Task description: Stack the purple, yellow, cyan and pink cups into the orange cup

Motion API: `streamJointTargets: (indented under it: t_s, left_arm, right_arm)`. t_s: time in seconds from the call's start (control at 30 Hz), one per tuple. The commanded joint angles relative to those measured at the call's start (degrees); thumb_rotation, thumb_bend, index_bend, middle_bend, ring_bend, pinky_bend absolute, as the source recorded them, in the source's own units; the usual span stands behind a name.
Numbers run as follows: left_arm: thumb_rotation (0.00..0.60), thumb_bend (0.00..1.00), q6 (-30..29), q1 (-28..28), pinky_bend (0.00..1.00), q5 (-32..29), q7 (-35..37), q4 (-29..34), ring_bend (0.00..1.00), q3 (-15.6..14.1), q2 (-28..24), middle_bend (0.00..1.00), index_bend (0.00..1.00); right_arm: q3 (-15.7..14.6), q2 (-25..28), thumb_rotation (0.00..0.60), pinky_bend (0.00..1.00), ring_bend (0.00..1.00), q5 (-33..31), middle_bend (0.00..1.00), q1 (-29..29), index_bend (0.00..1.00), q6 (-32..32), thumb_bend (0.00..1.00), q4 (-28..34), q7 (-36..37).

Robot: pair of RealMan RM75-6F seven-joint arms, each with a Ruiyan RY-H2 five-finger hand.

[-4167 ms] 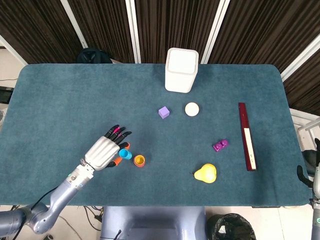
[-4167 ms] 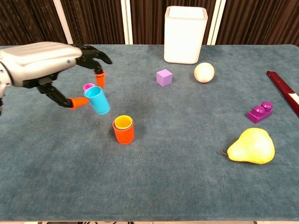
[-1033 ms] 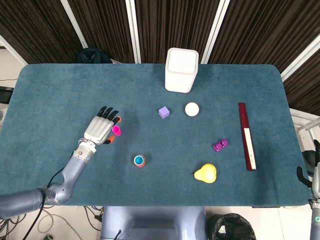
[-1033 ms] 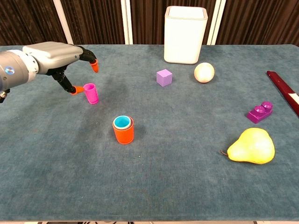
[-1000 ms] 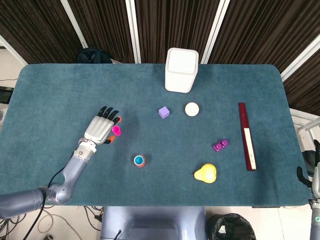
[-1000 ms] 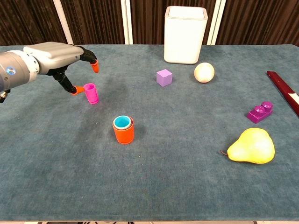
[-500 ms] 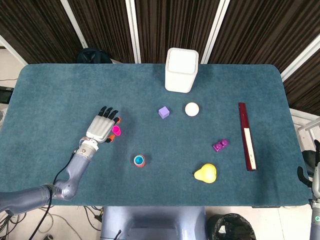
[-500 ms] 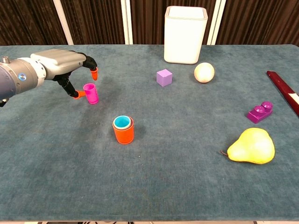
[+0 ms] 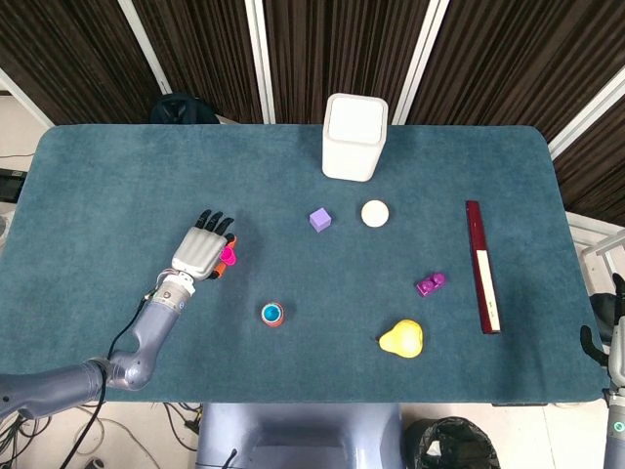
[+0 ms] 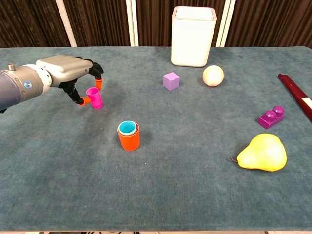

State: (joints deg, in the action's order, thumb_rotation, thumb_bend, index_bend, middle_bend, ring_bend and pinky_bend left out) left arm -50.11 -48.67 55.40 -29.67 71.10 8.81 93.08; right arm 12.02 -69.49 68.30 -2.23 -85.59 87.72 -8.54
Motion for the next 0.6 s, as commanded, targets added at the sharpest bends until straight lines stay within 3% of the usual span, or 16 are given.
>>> streamJointTargets:
  t_s: [0.03,0.6]
  left_arm:
    - [0.600,0.34,-0.10,0.05,0.00,0.25,0.23,-0.03,0.00,-0.05,0.04,0.12,0.43]
    - [0.600,0.37,-2.02,0.51,0.00,2.41,2.60,2.17,0.00,0.85,-0.99,0.15,0.47]
  right_arm:
    - [0.01,0.03,0.600,0.02,0.04,0.00,0.00,0.01,0.04,0.02,0.42,0.02,0.08]
    - [0.06,0.03,0.600,0.02,0.04,-0.06,0.00,0.04,0.04,0.07,0.42,0.03,0.19]
